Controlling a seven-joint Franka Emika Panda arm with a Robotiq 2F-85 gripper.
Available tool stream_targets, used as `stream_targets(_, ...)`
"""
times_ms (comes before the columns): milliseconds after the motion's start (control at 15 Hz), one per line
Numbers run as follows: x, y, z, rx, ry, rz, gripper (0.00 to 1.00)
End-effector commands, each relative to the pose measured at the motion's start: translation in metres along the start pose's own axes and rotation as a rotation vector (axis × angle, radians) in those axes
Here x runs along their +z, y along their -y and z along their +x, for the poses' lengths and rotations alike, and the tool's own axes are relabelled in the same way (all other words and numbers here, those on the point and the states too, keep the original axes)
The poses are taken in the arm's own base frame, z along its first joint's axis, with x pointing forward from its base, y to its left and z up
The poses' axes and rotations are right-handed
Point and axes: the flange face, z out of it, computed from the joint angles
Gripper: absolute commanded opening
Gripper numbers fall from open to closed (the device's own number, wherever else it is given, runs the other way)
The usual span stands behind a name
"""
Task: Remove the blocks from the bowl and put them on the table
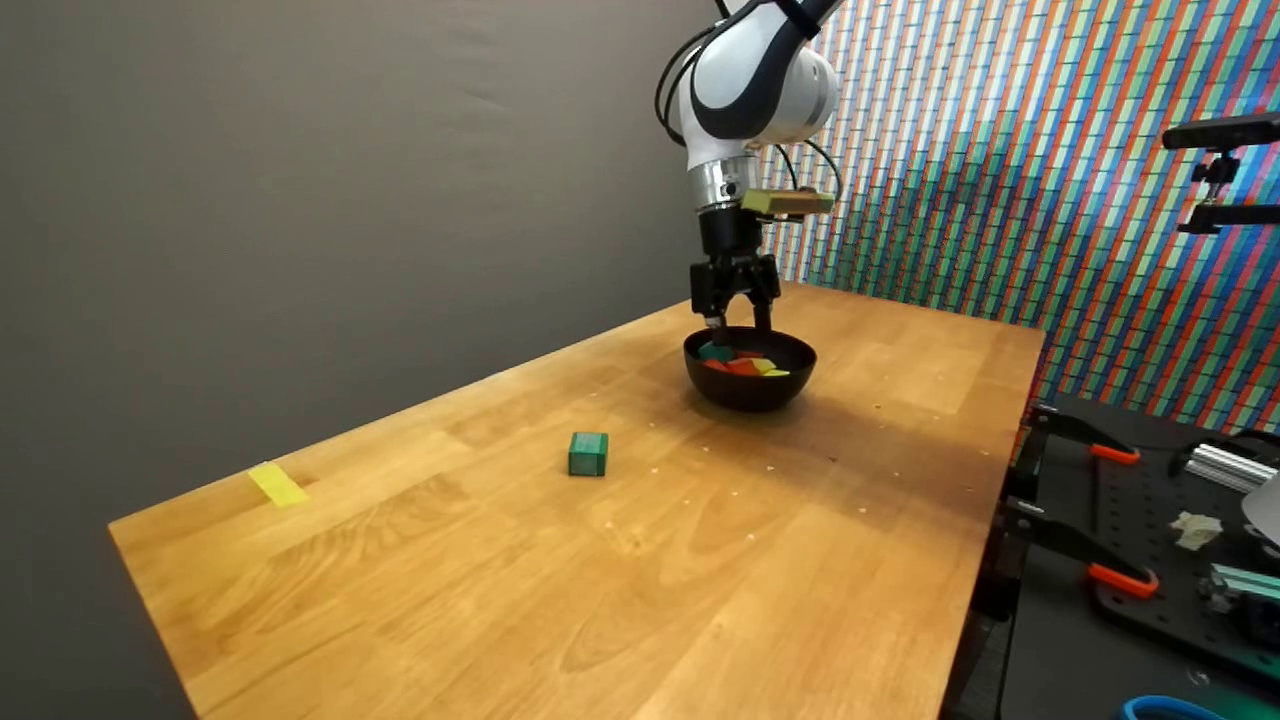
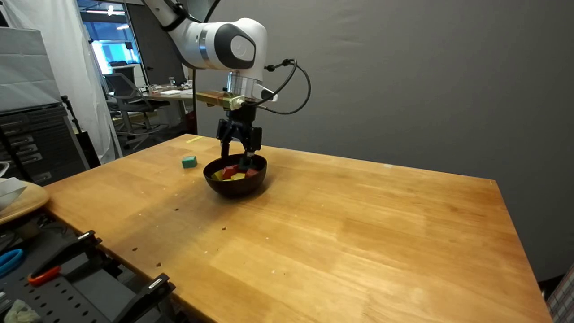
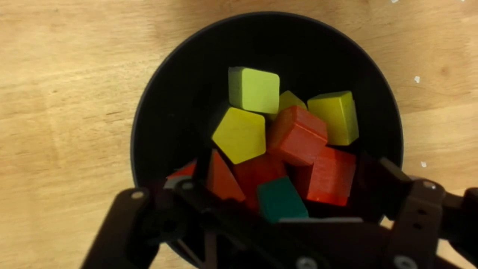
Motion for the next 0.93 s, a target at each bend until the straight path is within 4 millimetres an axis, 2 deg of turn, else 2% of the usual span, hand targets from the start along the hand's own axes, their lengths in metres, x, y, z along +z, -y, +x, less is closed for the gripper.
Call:
stream_targets(0, 0.000, 0.010, 0.015, 0.036, 0.023, 0.023, 1.00)
stream_targets(133, 0.005, 0.013, 0.018, 0.048, 0.047, 0.027, 0.97)
stream_targets(200, 0.007, 0.014, 0.018, 0.059, 0.059, 0.028, 0.79)
stream_targets(333, 0.012, 0.012, 0.018, 0.087, 0.081, 0.036, 0.69)
stream_targets(467, 0.014, 0.010, 0.014, 0.120, 0.098, 0.042, 0.52)
stream_targets(533, 0.013, 0.009, 0.011, 0.135, 0.103, 0.049, 0.47)
stream_targets(667, 0.012, 0.009, 0.006, 0.162, 0.110, 0.051, 0.44)
stream_targets(867, 0.015, 0.009, 0.006, 0.188, 0.125, 0.060, 0.23)
